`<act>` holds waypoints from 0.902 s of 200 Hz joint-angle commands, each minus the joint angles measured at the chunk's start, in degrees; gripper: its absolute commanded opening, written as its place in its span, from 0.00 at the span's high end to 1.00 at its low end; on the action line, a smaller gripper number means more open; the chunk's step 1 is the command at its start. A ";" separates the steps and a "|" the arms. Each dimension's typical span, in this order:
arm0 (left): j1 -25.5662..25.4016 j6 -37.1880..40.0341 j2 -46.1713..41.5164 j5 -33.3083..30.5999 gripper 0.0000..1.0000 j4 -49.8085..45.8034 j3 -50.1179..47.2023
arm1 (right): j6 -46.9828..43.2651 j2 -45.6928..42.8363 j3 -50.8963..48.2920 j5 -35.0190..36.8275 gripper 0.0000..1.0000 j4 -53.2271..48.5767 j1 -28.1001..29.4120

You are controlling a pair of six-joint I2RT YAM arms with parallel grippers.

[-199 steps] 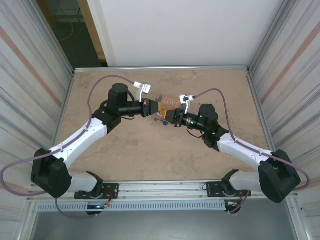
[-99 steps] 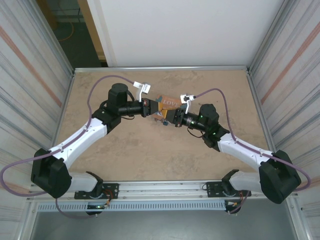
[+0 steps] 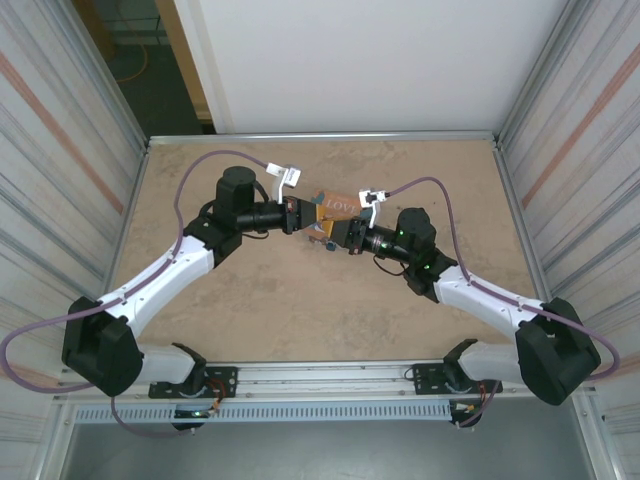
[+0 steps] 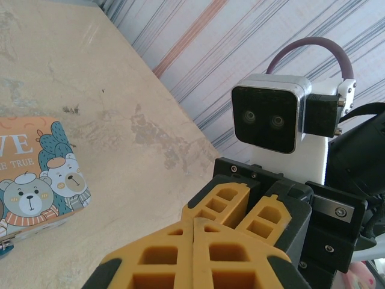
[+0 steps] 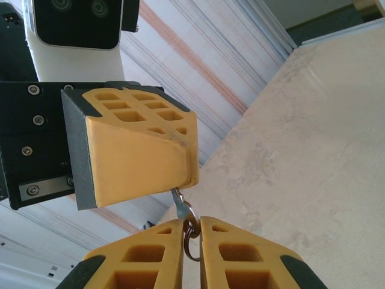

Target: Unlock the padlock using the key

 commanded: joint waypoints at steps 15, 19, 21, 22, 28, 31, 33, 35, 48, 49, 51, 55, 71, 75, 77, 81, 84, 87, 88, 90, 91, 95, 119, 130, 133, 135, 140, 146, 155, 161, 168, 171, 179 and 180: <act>0.37 0.95 -1.98 1.12 1.00 0.82 0.25 | 0.16 0.96 1.73 -0.38 0.84 1.28 0.55; 0.37 0.99 -1.98 1.05 1.00 0.76 0.25 | 0.14 1.04 1.81 -0.42 0.83 1.26 0.57; 0.37 0.93 -1.98 1.12 1.00 0.75 0.26 | 0.14 1.08 1.84 -0.46 0.83 1.34 0.64; 0.37 0.96 -1.98 1.14 1.00 0.75 0.26 | 0.14 1.07 1.81 -0.47 0.83 1.36 0.66; 0.37 0.93 -1.98 1.21 1.00 0.83 0.25 | 0.18 1.15 1.79 -0.42 0.83 1.41 0.63; 0.37 1.01 -1.98 1.21 1.00 0.77 0.26 | 0.14 1.24 1.89 -0.45 0.83 1.45 0.71; 0.37 1.02 -1.98 1.23 1.00 0.80 0.26 | 0.23 1.28 1.92 -0.40 0.83 1.43 0.69; 0.37 1.00 -1.98 1.23 1.00 0.81 0.26 | 0.22 1.32 1.93 -0.46 0.83 1.52 0.73; 0.38 0.97 -1.98 1.24 1.00 0.85 0.26 | 0.39 1.51 1.99 -0.46 0.82 1.71 0.70; 0.38 0.94 -1.98 1.24 1.00 0.80 0.26 | 0.39 1.51 1.99 -0.46 0.82 1.71 0.70; 0.37 0.98 -1.98 1.24 1.00 0.76 0.26 | 0.40 1.58 1.97 -0.47 0.82 1.80 0.75; 0.42 0.97 -1.98 1.24 1.00 0.80 0.26 | 0.41 1.67 2.10 -0.53 0.82 1.85 0.78; 0.37 0.93 -1.98 1.32 1.00 0.80 0.18 | 0.42 1.84 2.14 -0.52 0.82 1.90 0.79; 0.37 1.03 -1.98 1.32 1.00 0.79 0.17 | 0.44 1.78 2.15 -0.53 0.82 1.96 0.85; 0.37 1.07 -1.98 1.32 1.00 0.76 0.17 | 0.40 1.88 2.14 -0.56 0.82 1.92 0.83; 0.37 1.05 -1.91 1.28 1.00 0.76 0.17 | 0.40 1.86 2.18 -0.56 0.82 2.02 0.78; 0.37 1.01 -1.90 1.32 1.00 0.76 0.21 | 0.40 1.91 2.22 -0.54 0.82 2.07 0.81; 0.37 1.03 -1.90 1.32 1.00 0.76 0.18 | 0.40 1.85 2.29 -0.56 0.82 2.07 0.78; 0.37 1.06 -1.90 1.32 1.00 0.76 0.17 | 0.40 1.85 2.26 -0.56 0.82 2.07 0.78; 0.37 1.03 -1.90 1.37 1.00 0.84 0.17 | 0.40 1.81 2.23 -0.56 0.82 2.07 0.84; 0.37 1.06 -1.90 1.39 1.00 0.84 0.13 | 0.40 1.79 2.23 -0.56 0.82 2.07 0.85; 0.37 1.02 -1.90 1.41 1.00 0.84 0.20 | 0.40 1.91 2.23 -0.56 0.82 2.07 0.78; 0.37 1.07 -1.72 1.50 1.00 0.86 0.26 | 0.41 1.77 2.33 -0.55 0.83 2.07 0.79; 0.37 1.04 -1.72 1.43 1.00 0.90 0.21 | 0.40 1.74 2.32 -0.53 0.85 1.97 0.82; 0.37 1.01 -1.80 1.41 1.00 0.85 0.25 | 0.36 1.81 2.32 -0.55 0.85 1.97 0.80; 0.37 1.02 -1.80 1.37 1.00 0.84 0.26 | 0.35 1.84 2.27 -0.49 0.85 1.92 0.85; 0.37 1.01 -1.76 1.41 1.00 0.84 0.26 | 0.34 1.74 2.27 -0.47 0.86 1.87 0.78; 0.42 1.00 -1.81 1.41 1.00 0.84 0.26 | 0.32 1.72 2.24 -0.42 0.87 1.90 0.78; 0.38 1.02 -1.81 1.41 1.00 0.84 0.34 | 0.25 1.69 2.22 -0.48 0.89 1.68 0.78; 0.37 1.06 -1.81 1.41 1.00 0.79 0.35 | 0.23 1.66 2.24 -0.48 0.91 1.53 0.79; 0.37 1.08 -1.79 1.41 1.00 0.80 0.39 | 0.14 1.59 2.15 -0.36 0.93 1.31 0.76; 0.37 1.14 -1.80 1.41 1.00 0.81 0.39 | 0.07 1.53 2.14 -0.29 0.93 1.24 0.73; 0.38 1.18 -1.87 1.33 1.00 0.69 0.43 | -0.01 1.45 2.10 -0.17 0.95 0.98 0.69; 0.38 1.22 -1.88 1.28 1.00 0.63 0.43 | -0.02 1.43 2.12 -0.15 0.96 0.91 0.69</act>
